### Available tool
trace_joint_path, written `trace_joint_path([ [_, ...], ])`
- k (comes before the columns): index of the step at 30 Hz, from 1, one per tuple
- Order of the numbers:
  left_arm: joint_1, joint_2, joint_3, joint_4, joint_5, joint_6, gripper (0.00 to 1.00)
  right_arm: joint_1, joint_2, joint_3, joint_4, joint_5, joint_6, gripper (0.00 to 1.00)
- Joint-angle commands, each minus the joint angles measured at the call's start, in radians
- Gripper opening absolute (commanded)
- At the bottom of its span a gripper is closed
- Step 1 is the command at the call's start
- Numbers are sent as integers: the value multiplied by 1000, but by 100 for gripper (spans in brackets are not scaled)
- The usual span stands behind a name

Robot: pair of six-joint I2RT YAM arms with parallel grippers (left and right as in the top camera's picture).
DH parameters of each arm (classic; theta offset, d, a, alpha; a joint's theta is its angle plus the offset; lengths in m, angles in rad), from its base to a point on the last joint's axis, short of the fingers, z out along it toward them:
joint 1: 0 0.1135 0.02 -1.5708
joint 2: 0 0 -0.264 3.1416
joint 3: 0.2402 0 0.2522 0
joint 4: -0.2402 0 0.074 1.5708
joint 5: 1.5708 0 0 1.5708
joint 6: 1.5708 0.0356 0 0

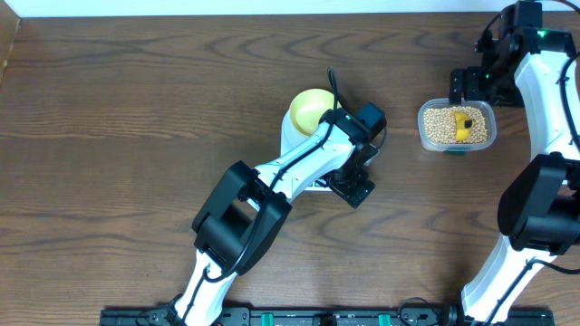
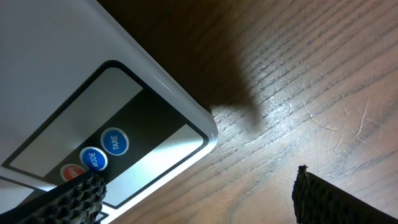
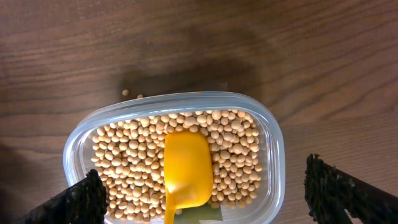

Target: Scoop item into bowl and weigh 50g on scale

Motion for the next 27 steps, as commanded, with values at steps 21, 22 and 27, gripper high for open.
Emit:
trace_joint_path([
  [21,27,48,18,2,14,-21,98,-1,5,14,-1,9,-4,99],
  [22,27,48,18,2,13,-21,98,-1,5,14,-1,9,-4,99],
  [27,27,49,18,2,14,-21,98,-1,5,14,-1,9,-4,99],
])
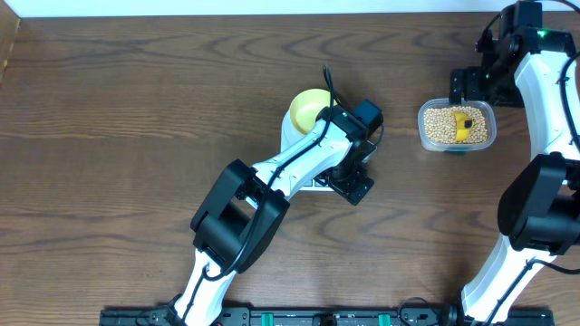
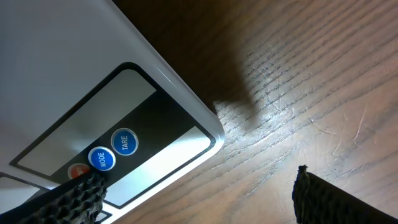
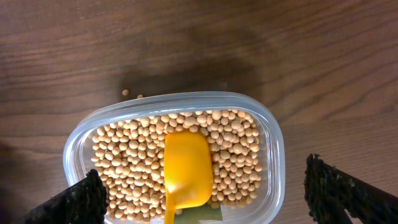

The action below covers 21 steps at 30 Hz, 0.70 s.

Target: Scoop item into bowl and weigh 50g on scale

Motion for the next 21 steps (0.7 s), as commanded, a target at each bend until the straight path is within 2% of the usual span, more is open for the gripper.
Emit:
trace_joint_path([
  [1,11,49,14,1,-1,-1,98,-1,5,14,0,9,-4,99],
  [21,28,66,16,-4,27,-5,98,-1,5,14,0,9,-4,99],
])
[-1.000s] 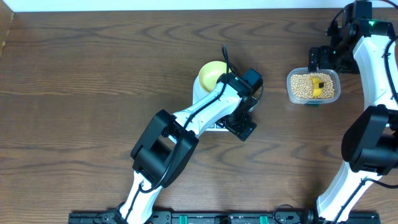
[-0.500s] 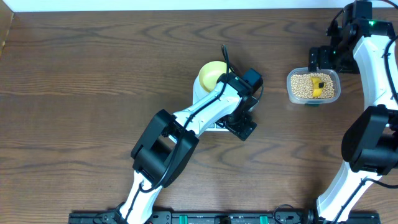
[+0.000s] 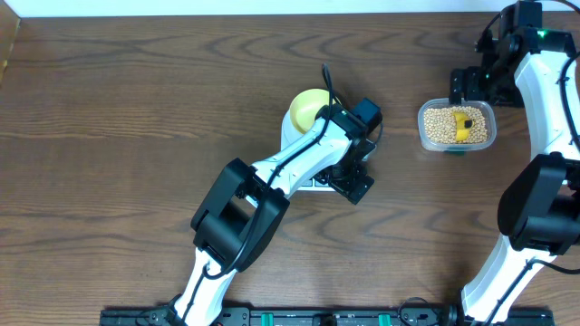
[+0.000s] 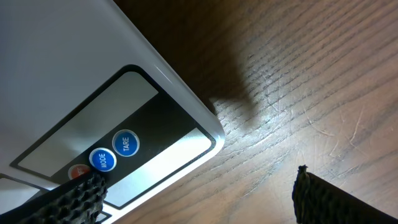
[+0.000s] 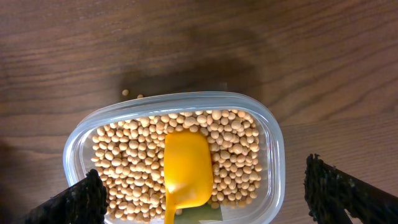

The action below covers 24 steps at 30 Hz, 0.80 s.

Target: Scoop item into bowl and weigh 50g on scale

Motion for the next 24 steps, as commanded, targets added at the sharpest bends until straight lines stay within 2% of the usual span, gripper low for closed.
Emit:
trace_joint_path([
  [1,21,60,6,1,16,0,98,-1,5,14,-1,9,-4,99],
  [24,43,63,13,-1,31,0,98,-1,5,14,-1,9,-4,99],
])
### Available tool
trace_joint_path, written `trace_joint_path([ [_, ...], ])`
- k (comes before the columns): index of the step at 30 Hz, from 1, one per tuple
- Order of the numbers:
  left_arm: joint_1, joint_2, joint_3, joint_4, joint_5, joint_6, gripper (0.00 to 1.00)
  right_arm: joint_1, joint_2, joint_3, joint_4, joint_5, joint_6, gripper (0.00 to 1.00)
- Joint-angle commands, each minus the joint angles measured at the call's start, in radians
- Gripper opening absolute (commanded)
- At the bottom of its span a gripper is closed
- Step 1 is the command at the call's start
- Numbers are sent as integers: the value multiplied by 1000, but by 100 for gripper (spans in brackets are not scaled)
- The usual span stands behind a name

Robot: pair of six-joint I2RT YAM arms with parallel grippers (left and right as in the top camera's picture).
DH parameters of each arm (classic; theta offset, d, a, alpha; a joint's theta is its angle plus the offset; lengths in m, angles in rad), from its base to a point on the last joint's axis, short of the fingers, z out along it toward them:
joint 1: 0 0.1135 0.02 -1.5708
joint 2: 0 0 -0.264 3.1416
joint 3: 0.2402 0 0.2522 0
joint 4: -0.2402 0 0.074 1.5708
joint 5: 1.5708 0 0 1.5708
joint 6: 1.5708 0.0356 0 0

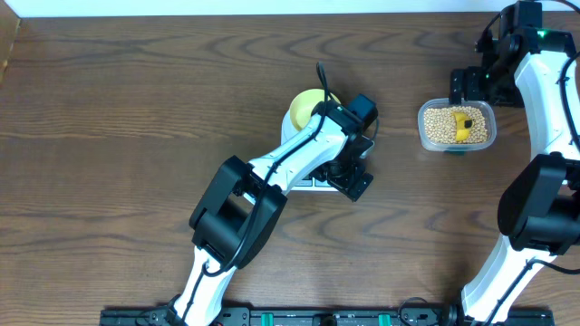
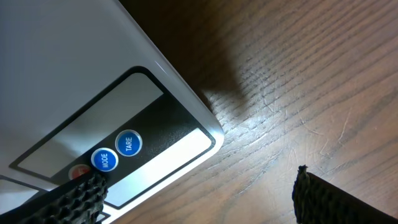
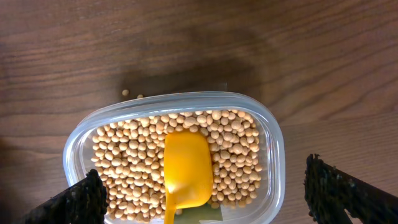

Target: Scoop item into bowl and weigh 50g on scale

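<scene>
A yellow bowl sits on the white scale, mostly hidden under my left arm. In the left wrist view the scale's corner panel shows blue TARE and MODE buttons and a blank display. My left gripper is open, one pad over the panel's red button, the other above bare wood. A clear tub of soybeans holds a yellow scoop. My right gripper hangs open above the tub, its fingers either side of it, touching nothing.
A couple of stray beans lie on the wood just beyond the tub. The brown wooden table runs out to the left, with a raised edge at the far left corner.
My left gripper has shifted a little over the scale's corner, so the button panel sits slightly further right in the wrist view. The right gripper, tub and scoop are unchanged.
Throughout, my left gripper stayed open over the scale's button corner, creeping by small steps so more of the panel came into view. My right gripper hung open and still above the bean tub, the scoop lying in the beans.
</scene>
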Motion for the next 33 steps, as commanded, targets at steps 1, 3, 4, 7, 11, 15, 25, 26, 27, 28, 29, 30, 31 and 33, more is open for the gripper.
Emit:
trace_joint_path([
  [1,20,57,0,9,-14,3,98,-1,5,14,0,9,-4,99],
  [3,20,57,0,9,-14,3,98,-1,5,14,0,9,-4,99],
  [4,20,57,0,9,-14,3,98,-1,5,14,0,9,-4,99],
  [7,20,57,1,10,-14,3,98,-1,5,14,0,9,-4,99],
  [11,19,57,5,12,-14,3,98,-1,5,14,0,9,-4,99],
  [15,20,57,7,12,-15,3,98,-1,5,14,0,9,-4,99],
  [25,37,57,14,14,-14,2,98,-1,5,14,0,9,-4,99],
  [26,38,57,15,16,-14,2,98,-1,5,14,0,9,-4,99],
  [27,38,57,15,16,-14,2,98,-1,5,14,0,9,-4,99],
  [28,39,57,15,16,-14,2,98,-1,5,14,0,9,-4,99],
  [29,39,57,15,16,-14,2,98,-1,5,14,0,9,-4,99],
  [30,39,57,15,17,-14,2,98,-1,5,14,0,9,-4,99],
  [31,39,57,15,20,-14,2,98,-1,5,14,0,9,-4,99],
  [33,41,57,15,22,-14,2,98,-1,5,14,0,9,-4,99],
])
